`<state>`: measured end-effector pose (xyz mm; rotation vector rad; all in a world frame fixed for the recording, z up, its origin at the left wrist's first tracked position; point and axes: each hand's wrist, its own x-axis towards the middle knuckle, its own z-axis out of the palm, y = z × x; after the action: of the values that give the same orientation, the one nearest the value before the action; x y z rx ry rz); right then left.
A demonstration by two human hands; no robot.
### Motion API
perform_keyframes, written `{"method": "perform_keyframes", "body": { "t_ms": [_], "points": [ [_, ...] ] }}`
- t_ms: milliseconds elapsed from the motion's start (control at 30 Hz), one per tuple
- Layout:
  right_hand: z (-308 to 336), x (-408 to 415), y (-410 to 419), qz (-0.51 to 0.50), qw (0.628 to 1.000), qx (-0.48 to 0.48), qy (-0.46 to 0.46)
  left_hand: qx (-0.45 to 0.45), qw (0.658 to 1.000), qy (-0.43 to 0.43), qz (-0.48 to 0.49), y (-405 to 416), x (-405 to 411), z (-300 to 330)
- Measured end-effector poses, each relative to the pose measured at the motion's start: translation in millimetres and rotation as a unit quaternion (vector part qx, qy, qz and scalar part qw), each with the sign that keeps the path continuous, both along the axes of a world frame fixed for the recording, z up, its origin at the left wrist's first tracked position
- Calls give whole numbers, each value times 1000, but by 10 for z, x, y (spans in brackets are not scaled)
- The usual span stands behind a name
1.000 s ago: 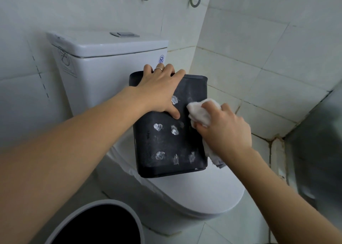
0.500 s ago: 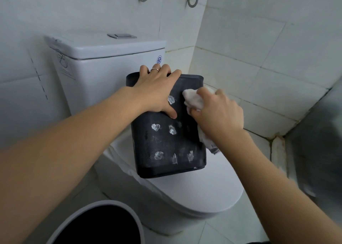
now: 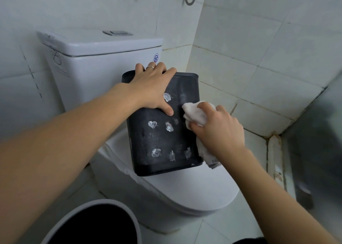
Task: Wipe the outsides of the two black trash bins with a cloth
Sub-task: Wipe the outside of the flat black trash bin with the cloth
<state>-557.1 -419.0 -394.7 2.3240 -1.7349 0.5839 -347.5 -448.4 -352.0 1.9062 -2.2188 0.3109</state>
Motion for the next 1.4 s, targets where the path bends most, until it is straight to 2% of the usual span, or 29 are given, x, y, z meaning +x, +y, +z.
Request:
{"method": "perform_keyframes", "body": {
  "t_ms": [267,467,667,900,1200,1400],
  "points": [
    [-186,-139,55,-5,1000,14,-21,-6,999,-35,-28,-40,-99,-5],
    [-226,-159,49,-11,999,25,-36,-13,998,-64,-7,-5,-194,-117],
    [-235,-195,76,-6,997,54,-60,-17,998,-52,12,-11,-217,-150],
    [-226,-277,195,10,997,74,6,-10,999,-52,12,-73,-207,-152],
    [-197,-172,186,0,998,56,26,9,999,-40,18,-131,-153,-150],
    [-322,-292,455,13,993,59,100,8,999,-53,8,-147,-190,-141]
  ]
}}
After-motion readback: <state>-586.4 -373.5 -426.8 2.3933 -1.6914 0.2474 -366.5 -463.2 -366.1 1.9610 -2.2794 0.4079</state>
